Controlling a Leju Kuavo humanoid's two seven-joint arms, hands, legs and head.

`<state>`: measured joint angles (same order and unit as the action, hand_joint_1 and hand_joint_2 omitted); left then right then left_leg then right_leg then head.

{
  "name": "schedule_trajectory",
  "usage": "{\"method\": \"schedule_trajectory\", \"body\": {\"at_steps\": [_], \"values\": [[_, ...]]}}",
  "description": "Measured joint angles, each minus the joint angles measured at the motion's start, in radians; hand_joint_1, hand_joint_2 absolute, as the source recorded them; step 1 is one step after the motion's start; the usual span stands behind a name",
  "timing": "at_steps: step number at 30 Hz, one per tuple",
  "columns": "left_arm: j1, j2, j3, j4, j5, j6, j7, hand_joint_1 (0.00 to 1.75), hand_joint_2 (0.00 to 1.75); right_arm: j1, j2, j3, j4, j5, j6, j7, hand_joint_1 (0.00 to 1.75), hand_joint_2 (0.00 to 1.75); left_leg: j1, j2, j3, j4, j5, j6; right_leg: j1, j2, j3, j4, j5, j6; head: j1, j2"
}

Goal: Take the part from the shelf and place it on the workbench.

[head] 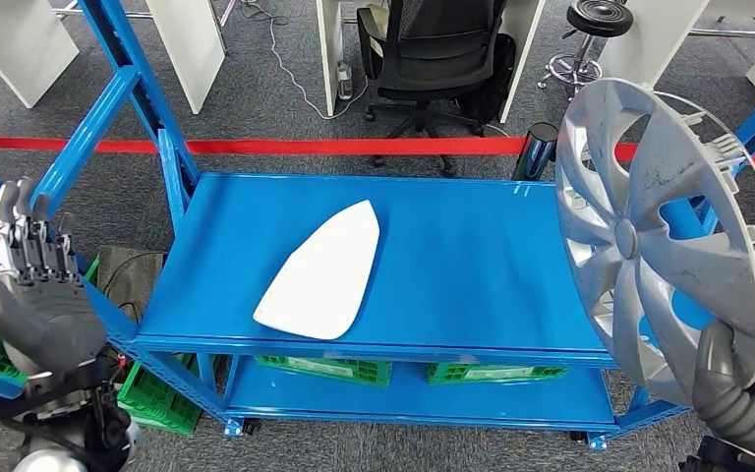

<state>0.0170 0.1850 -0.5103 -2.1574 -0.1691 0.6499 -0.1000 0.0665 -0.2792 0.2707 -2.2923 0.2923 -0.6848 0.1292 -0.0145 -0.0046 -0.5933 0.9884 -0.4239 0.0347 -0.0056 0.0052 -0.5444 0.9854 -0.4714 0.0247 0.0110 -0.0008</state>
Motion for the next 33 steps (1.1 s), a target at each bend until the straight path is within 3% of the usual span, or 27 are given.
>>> {"method": "schedule_trajectory", "body": {"at_steps": [12, 16, 18, 20, 21, 22, 23, 25, 27, 32, 33], "values": [[-0.003, 0.000, -0.009, 0.003, 0.007, -0.013, 0.027, 0.00, 0.00, 0.037, 0.003, -0.010, -0.012, 0.008, 0.000, 0.009, 1.75, 1.75, 0.000, 0.000, 0.000, 0.000, 0.000, 0.000, 0.000, 0.000, 0.000, 0.000, 0.000, 0.000, 0.000, 0.000], [-0.004, 0.001, -0.012, 0.000, -0.015, -0.002, 0.036, 0.00, 0.00, 0.036, 0.006, -0.010, -0.013, -0.004, 0.000, 0.000, 1.75, 1.75, 0.002, 0.001, 0.007, -0.015, 0.004, 0.014, -0.002, 0.000, -0.001, -0.007, 0.001, 0.013, -0.003, 0.000], [-0.005, 0.001, -0.014, -0.003, -0.026, 0.008, 0.039, 0.00, 0.00, 0.031, 0.007, -0.010, -0.014, -0.014, 0.000, -0.007, 1.75, 1.75, 0.010, 0.003, 0.018, -0.035, 0.015, 0.019, -0.002, 0.000, -0.028, 0.048, -0.032, 0.019, 0.000, 0.000], [-0.004, 0.002, -0.014, -0.005, -0.030, 0.016, 0.046, 0.00, 0.00, 0.023, 0.008, -0.009, -0.014, -0.023, 0.000, -0.010, 1.75, 1.75, 0.013, 0.004, 0.018, -0.038, 0.017, 0.020, -0.009, 0.000, -0.087, 0.174, -0.095, 0.026, 0.008, 0.000], [-0.002, 0.002, -0.015, -0.005, -0.030, 0.020, 0.050, 0.00, 0.00, 0.020, 0.008, -0.008, -0.013, -0.027, 0.000, -0.010, 1.75, 1.75, 0.013, 0.004, 0.015, -0.036, 0.017, 0.020, -0.013, 0.000, -0.116, 0.234, -0.118, 0.030, 0.010, 0.000], [0.001, 0.003, -0.015, -0.005, -0.030, 0.023, 0.053, 0.00, 0.00, 0.020, 0.008, -0.007, -0.011, -0.030, 0.000, -0.010, 1.75, 1.75, 0.014, 0.004, 0.013, -0.032, 0.016, 0.018, -0.018, 0.000, -0.132, 0.266, -0.123, 0.034, 0.011, 0.000], [0.003, 0.004, -0.015, -0.005, -0.030, 0.025, 0.056, 0.00, 0.00, 0.021, 0.008, -0.007, -0.010, -0.033, 0.000, -0.010, 1.75, 1.75, 0.016, 0.003, 0.009, -0.026, 0.014, 0.015, -0.022, -0.001, -0.129, 0.261, -0.109, 0.039, 0.012, 0.000], [0.005, 0.006, -0.015, -0.006, -0.030, 0.030, 0.063, 0.00, 0.00, 0.021, 0.009, -0.006, -0.007, -0.041, 0.000, -0.015, 1.75, 1.75, 0.023, 0.000, 0.001, -0.006, 0.006, 0.004, -0.032, -0.002, -0.077, 0.150, -0.052, 0.049, 0.014, 0.000], [0.005, 0.009, -0.015, -0.009, -0.031, 0.034, 0.070, 0.00, 0.00, 0.022, 0.010, -0.006, -0.005, -0.051, 0.000, -0.023, 1.75, 1.75, 0.024, -0.004, -0.008, 0.013, -0.003, -0.010, -0.032, 0.001, -0.031, 0.053, -0.023, 0.052, 0.018, 0.000], [0.005, 0.011, -0.015, -0.011, -0.031, 0.036, 0.073, 0.00, 0.00, 0.023, 0.011, -0.006, -0.003, -0.056, 0.000, -0.028, 1.75, 1.75, 0.021, -0.006, -0.014, 0.020, -0.006, -0.017, -0.028, 0.004, -0.024, 0.035, -0.025, 0.048, 0.022, 0.000], [0.004, 0.012, -0.016, -0.013, -0.031, 0.036, 0.073, 0.00, 0.00, 0.024, 0.011, -0.007, -0.002, -0.058, 0.000, -0.029, 1.75, 1.75, 0.022, -0.006, -0.015, 0.022, -0.006, -0.019, -0.028, 0.005, -0.021, 0.035, -0.024, 0.043, 0.022, 0.000]]}}
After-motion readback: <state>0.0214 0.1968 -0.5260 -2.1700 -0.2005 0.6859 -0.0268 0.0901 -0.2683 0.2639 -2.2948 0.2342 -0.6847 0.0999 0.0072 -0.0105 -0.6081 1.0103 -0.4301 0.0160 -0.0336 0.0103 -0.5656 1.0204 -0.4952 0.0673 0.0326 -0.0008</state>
